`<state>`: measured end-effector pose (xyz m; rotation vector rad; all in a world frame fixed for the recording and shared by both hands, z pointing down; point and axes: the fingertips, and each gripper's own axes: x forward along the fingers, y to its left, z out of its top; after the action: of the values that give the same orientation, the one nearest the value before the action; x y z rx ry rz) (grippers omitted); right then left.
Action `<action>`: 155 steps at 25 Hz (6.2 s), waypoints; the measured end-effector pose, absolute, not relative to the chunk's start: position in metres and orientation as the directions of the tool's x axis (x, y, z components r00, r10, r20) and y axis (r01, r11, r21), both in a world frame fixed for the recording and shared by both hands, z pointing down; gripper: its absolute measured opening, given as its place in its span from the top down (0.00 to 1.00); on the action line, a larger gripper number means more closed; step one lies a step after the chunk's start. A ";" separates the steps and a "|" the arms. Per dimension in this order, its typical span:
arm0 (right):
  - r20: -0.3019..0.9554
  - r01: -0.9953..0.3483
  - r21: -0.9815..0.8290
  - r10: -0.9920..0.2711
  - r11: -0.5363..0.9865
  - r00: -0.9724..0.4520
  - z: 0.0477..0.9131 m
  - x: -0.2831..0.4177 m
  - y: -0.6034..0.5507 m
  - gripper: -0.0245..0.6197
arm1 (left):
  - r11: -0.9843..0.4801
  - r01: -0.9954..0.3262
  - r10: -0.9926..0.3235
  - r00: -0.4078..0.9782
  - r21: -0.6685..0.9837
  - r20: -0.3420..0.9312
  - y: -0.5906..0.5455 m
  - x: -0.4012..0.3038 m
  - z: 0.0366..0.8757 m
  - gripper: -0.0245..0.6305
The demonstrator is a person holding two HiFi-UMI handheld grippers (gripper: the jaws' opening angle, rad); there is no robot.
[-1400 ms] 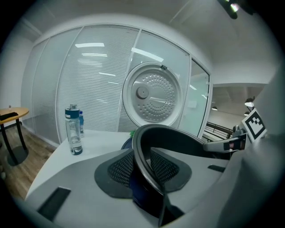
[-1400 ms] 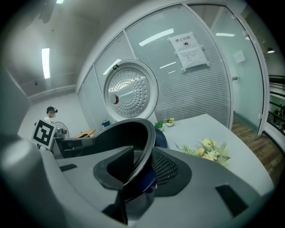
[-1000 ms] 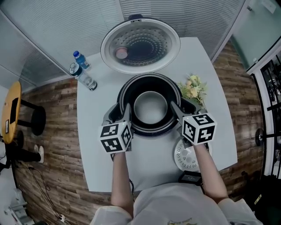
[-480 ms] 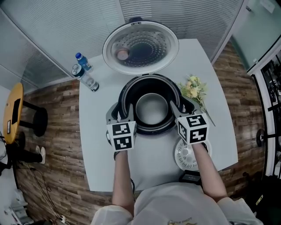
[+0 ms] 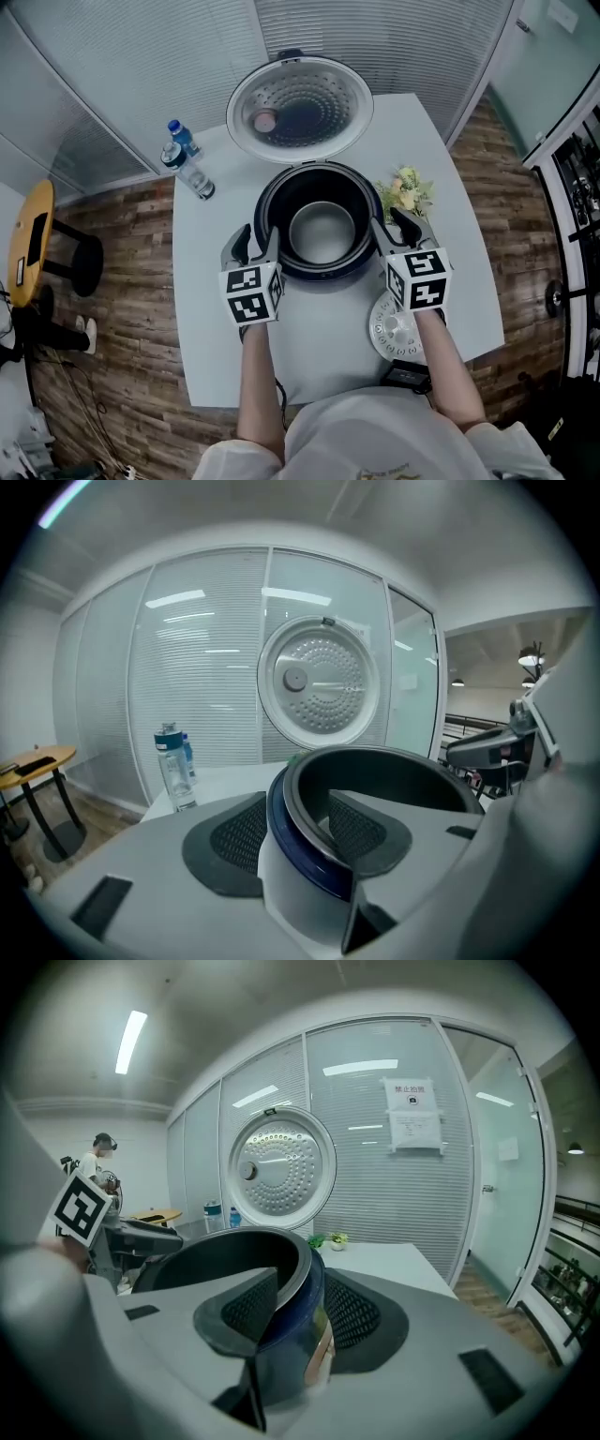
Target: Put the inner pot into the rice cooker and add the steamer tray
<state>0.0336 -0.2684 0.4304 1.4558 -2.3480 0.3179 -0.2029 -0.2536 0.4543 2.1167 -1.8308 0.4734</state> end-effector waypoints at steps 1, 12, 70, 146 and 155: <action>0.414 -0.898 0.000 -0.818 0.439 -0.400 0.429 0.037 -0.264 0.72 | -0.140 -0.990 -0.893 0.139 0.031 0.428 -0.250 -0.202 0.452 0.66; 0.406 -0.913 -0.002 -0.834 0.408 -0.374 0.418 0.063 -0.205 0.72 | -0.183 -0.979 -0.895 0.205 0.093 0.396 -0.188 -0.177 0.437 0.66; 0.717 -0.978 -0.147 -0.665 0.147 -0.208 0.620 0.259 -0.048 0.72 | -0.358 -0.873 -0.546 0.483 0.331 0.684 -0.056 0.040 0.624 0.68; 0.544 -0.882 -0.422 -0.720 0.209 -0.431 0.536 0.241 -0.084 0.84 | -0.305 -0.899 -0.678 0.436 0.313 0.592 -0.099 0.042 0.540 0.85; 0.467 -0.863 -0.460 -0.769 0.210 -0.436 0.508 0.241 -0.093 0.85 | -0.330 -0.890 -0.708 0.453 0.313 0.542 -0.107 0.041 0.504 0.85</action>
<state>0.2408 -0.0926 0.5076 1.5859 -2.3346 1.0331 0.0414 -0.1067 0.5041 2.1324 -1.3300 0.4147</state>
